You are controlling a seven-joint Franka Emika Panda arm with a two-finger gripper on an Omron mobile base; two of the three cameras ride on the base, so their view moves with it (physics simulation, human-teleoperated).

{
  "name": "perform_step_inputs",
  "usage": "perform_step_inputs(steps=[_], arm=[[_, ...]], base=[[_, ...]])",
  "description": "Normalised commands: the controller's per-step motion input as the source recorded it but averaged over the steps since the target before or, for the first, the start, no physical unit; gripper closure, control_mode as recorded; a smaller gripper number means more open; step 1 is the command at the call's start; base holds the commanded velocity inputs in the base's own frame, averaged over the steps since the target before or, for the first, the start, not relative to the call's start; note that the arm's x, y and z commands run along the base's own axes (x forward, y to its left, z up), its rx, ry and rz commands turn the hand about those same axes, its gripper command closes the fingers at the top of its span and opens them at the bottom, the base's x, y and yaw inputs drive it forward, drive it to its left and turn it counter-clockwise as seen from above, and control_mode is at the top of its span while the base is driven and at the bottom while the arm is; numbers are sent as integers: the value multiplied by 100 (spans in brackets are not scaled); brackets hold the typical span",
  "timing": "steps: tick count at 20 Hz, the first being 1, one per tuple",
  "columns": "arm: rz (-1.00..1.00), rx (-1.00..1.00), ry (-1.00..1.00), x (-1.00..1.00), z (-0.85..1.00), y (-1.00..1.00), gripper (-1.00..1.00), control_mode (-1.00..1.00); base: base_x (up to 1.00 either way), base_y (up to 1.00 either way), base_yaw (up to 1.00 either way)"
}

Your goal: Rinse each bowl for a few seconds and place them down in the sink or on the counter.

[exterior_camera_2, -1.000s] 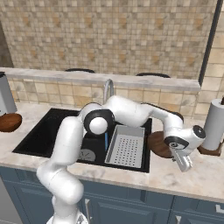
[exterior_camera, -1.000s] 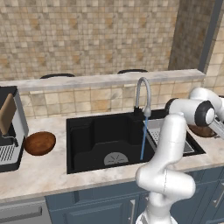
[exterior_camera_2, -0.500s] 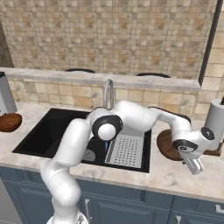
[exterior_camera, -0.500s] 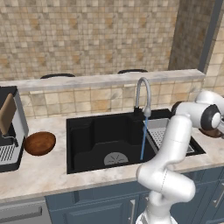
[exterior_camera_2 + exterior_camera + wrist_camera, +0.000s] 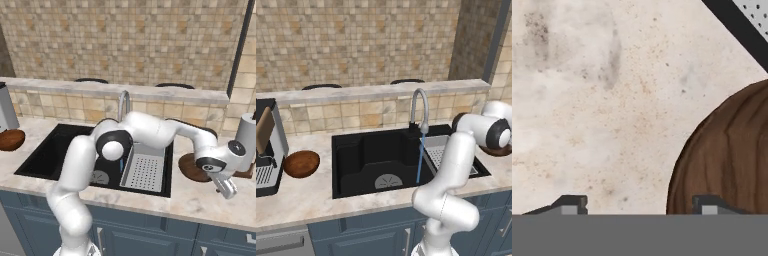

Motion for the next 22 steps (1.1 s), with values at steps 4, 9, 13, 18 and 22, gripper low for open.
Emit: perform_step_inputs(steps=[4, 9, 13, 18, 22], arm=[[0, -1, 0, -62, 45, 2, -100, -100], [0, 0, -1, -87, 59, 45, -100, -100], [0, -17, -1, -73, 67, 100, -100, -100], [5, -28, 0, -60, 77, 100, -100, -100], [12, -28, -1, -16, 62, 100, -100, -100]], base=[[0, 0, 0], [0, 0, 0], [0, 0, 0], [0, 0, 0], [0, 0, 0]])
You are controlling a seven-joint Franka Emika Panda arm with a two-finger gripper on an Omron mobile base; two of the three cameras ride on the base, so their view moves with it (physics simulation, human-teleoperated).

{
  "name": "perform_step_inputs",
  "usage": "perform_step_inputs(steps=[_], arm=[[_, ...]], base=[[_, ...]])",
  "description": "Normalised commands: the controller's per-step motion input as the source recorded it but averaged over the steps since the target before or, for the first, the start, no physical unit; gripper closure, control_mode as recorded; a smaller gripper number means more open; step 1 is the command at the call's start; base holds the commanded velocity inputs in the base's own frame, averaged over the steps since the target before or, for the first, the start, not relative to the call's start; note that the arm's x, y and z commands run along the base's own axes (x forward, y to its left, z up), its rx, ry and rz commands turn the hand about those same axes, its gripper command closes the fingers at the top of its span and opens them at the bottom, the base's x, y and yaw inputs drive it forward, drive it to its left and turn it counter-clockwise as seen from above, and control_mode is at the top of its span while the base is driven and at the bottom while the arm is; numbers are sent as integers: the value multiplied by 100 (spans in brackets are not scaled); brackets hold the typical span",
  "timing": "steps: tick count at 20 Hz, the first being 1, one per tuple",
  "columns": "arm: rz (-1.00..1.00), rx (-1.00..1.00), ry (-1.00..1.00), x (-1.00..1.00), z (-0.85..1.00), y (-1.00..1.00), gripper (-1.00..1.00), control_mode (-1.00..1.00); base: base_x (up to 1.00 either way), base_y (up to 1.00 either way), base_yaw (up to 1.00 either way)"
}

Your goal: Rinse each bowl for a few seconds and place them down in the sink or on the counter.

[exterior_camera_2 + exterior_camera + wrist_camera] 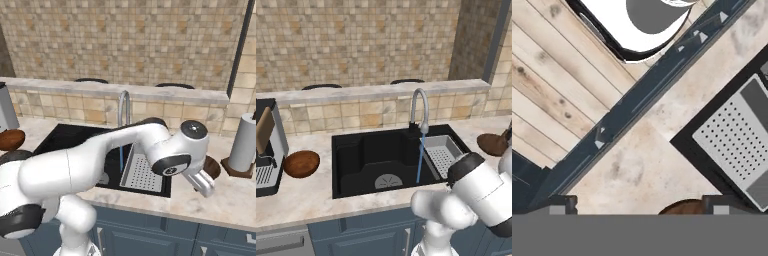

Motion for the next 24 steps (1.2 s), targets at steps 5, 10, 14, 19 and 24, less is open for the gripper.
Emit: perform_step_inputs(steps=[5, 10, 14, 19, 24], arm=[[17, -20, 0, 0, 53, 100, -100, -100], [19, -7, 0, 0, 51, 100, -100, -100], [21, 0, 7, 0, 47, 100, -100, -100], [29, 0, 17, 19, 45, 100, -100, -100], [28, 0, 21, 6, 40, 100, -100, -100]], base=[[0, 0, 0], [0, 0, 0], [0, 0, 0], [0, 0, 0], [0, 0, 0]])
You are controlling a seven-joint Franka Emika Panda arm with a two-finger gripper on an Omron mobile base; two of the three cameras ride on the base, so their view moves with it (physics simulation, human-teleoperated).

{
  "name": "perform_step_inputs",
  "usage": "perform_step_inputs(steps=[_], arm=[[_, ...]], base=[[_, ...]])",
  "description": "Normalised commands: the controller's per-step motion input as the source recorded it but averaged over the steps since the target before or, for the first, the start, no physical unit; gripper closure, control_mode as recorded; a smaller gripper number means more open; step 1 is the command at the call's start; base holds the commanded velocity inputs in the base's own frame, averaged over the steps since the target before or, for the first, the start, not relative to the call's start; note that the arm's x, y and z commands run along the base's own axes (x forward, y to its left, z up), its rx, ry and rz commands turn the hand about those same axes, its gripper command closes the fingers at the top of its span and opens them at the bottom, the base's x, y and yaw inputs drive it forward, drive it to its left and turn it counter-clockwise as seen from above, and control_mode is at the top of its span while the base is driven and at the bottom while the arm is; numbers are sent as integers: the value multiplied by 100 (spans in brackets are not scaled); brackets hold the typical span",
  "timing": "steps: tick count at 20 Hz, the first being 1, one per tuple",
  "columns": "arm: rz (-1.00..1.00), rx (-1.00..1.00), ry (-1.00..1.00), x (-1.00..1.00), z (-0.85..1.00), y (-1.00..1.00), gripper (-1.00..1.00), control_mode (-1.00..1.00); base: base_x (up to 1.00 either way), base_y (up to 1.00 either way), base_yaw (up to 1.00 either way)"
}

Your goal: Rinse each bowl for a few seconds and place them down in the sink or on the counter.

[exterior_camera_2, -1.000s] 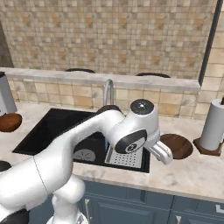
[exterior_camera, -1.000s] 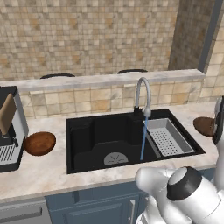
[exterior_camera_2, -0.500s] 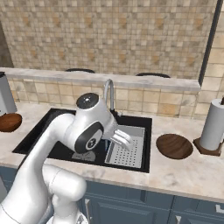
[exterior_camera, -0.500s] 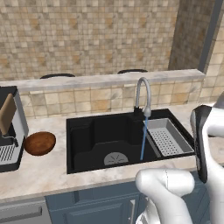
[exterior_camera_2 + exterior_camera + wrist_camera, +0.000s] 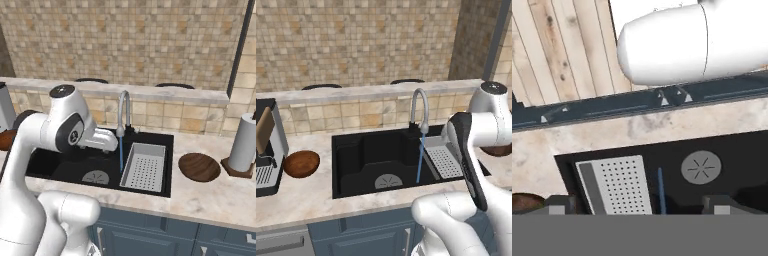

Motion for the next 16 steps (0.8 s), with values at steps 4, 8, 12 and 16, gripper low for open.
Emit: perform_step_inputs(steps=[4, 8, 12, 16], arm=[[24, 0, 14, 0, 19, 100, -100, -100], [15, 0, 15, 0, 6, 100, -100, -100], [7, 0, 11, 6, 0, 100, -100, -100], [0, 8, 0, 44, -17, 98, -100, -100]], base=[[0, 0, 0], [0, 0, 0], [0, 0, 0], [0, 0, 0]])
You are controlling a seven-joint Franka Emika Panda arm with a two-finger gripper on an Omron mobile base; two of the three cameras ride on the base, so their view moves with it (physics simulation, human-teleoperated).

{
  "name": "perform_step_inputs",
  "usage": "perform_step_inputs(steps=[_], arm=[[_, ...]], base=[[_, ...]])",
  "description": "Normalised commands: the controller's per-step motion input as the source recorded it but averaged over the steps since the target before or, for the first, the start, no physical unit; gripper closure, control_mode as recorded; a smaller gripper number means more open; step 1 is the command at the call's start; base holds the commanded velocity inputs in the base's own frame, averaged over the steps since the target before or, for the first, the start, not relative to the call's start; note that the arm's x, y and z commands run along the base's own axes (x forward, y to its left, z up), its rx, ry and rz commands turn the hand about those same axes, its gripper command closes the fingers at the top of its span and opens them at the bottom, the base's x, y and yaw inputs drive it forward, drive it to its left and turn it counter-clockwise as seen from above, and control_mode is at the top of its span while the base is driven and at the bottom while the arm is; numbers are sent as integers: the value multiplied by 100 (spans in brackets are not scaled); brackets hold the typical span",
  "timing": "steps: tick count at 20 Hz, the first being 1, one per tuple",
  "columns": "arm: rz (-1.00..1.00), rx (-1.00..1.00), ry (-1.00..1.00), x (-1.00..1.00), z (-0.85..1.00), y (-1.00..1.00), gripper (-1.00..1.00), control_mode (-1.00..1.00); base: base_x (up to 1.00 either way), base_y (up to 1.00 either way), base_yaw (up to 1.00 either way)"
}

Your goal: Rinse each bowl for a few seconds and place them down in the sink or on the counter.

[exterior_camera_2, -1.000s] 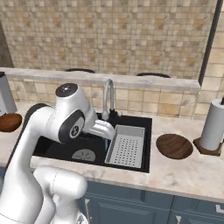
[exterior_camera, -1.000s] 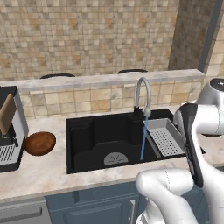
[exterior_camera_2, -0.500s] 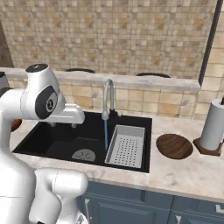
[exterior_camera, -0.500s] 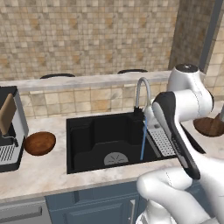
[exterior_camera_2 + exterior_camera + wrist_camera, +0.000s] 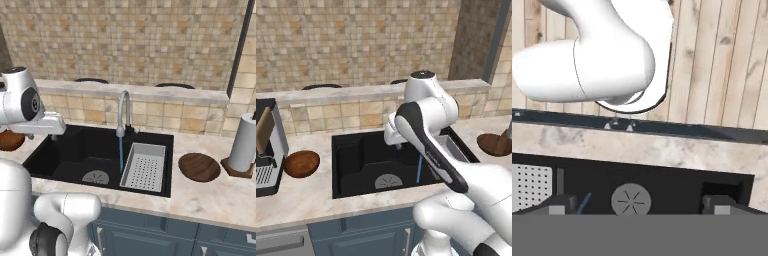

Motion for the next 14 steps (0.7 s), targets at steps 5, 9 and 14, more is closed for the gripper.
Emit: perform_step_inputs(steps=[5, 9, 14], arm=[[0, 11, 5, 85, -4, 88, -100, -100], [0, 13, 8, 89, 0, 75, -100, -100], [0, 16, 4, 61, -13, 75, -100, -100]], base=[[0, 0, 0], [0, 0, 0], [0, 0, 0]])
